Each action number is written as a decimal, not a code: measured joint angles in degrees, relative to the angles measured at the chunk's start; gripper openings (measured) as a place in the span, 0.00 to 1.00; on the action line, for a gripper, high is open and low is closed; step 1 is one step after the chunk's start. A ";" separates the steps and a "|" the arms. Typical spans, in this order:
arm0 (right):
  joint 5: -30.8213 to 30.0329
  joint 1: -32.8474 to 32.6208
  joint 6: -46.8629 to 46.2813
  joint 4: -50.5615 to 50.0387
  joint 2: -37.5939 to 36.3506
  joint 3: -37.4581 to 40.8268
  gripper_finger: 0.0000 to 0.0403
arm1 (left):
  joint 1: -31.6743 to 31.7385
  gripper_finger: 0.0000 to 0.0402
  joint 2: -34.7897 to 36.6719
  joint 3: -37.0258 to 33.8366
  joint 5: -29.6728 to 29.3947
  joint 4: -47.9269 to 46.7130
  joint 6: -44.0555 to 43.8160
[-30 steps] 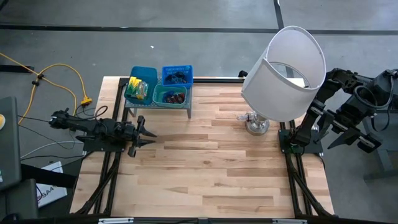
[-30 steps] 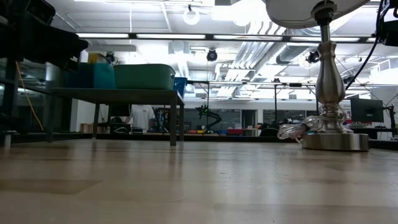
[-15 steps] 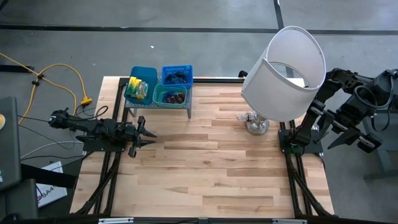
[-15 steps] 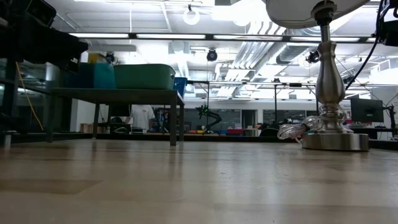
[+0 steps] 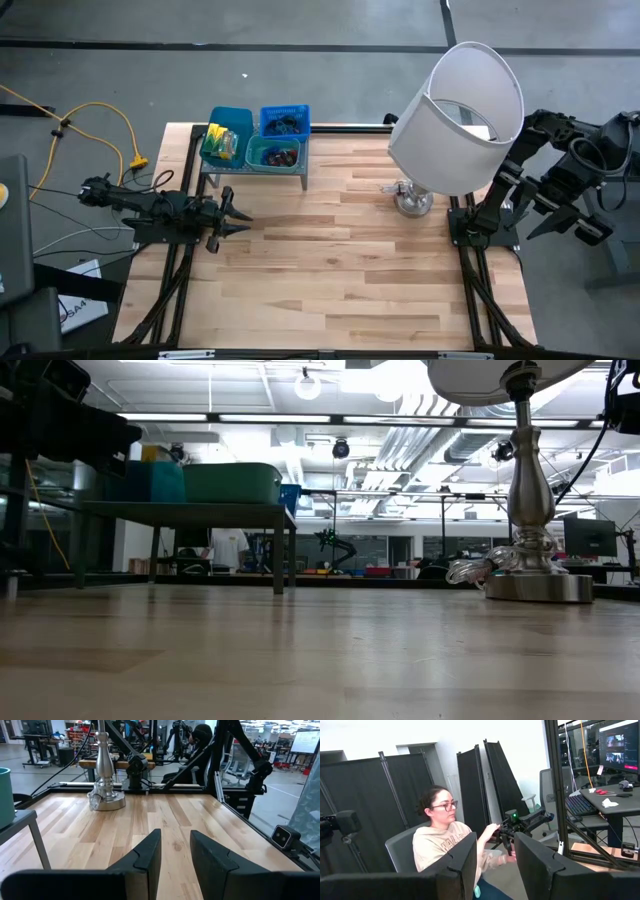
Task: Pick & Place Office Desk Supplies
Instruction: Return to Home Position
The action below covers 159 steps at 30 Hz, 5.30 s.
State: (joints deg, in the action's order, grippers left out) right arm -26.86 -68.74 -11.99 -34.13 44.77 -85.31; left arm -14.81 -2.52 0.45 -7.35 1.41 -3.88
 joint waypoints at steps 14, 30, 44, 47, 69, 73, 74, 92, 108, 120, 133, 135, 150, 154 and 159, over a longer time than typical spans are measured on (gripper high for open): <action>0.01 0.01 0.00 0.00 0.00 0.00 0.30 | 0.00 0.24 0.00 0.00 0.00 0.46 -2.25; 0.01 0.01 0.00 0.00 0.00 0.01 0.30 | 0.00 0.24 0.00 0.00 0.00 0.37 -2.16; 0.01 -0.01 0.00 0.00 0.00 0.01 0.30 | 0.00 0.24 0.00 0.00 0.00 0.35 -2.10; 0.00 -0.01 0.00 0.00 0.00 -0.01 0.30 | 0.00 0.24 0.00 0.00 0.00 0.35 -2.05; -26.31 4.81 6.66 0.39 8.18 -0.01 0.30 | 0.01 0.24 0.00 0.00 0.00 0.37 -2.14; -29.50 10.15 10.46 4.04 11.77 0.01 0.30 | 0.01 0.24 0.00 0.00 0.01 0.36 -2.14; -28.52 11.26 10.86 4.93 12.38 0.01 0.30 | 0.01 0.24 0.00 0.00 0.00 0.37 -2.14; -21.41 23.42 7.37 9.17 27.36 -0.01 0.30 | 0.00 0.24 0.00 0.00 0.02 0.35 -2.14; -32.72 12.99 -14.49 -1.55 36.93 -0.01 0.30 | 0.00 0.24 0.00 0.00 0.01 0.37 -2.12; -32.58 14.85 -30.68 -12.75 44.35 -0.01 0.30 | 0.02 0.24 0.00 0.00 0.00 0.37 -2.11; -31.24 14.92 -31.88 -6.01 51.57 -0.01 0.30 | 0.00 0.24 0.00 0.00 0.00 0.35 -2.12; -31.14 14.92 -31.68 -4.20 52.97 -0.01 0.30 | 0.02 0.24 0.00 0.00 0.00 0.35 -2.12; -30.50 15.73 -27.26 41.62 48.46 33.15 0.30 | 0.00 0.24 0.01 0.00 0.00 0.37 -2.12; -31.81 15.71 -27.41 46.93 43.84 40.49 0.30 | 0.00 0.24 0.02 0.00 0.00 0.37 -2.12; -31.73 15.96 -26.32 47.76 36.11 47.43 0.30 | 0.00 0.24 0.01 0.00 0.00 0.36 -2.12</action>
State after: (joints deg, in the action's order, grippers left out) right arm -58.60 -52.79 -38.31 13.63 80.89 -37.88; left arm -14.81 -2.51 0.45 -7.35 1.77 -6.00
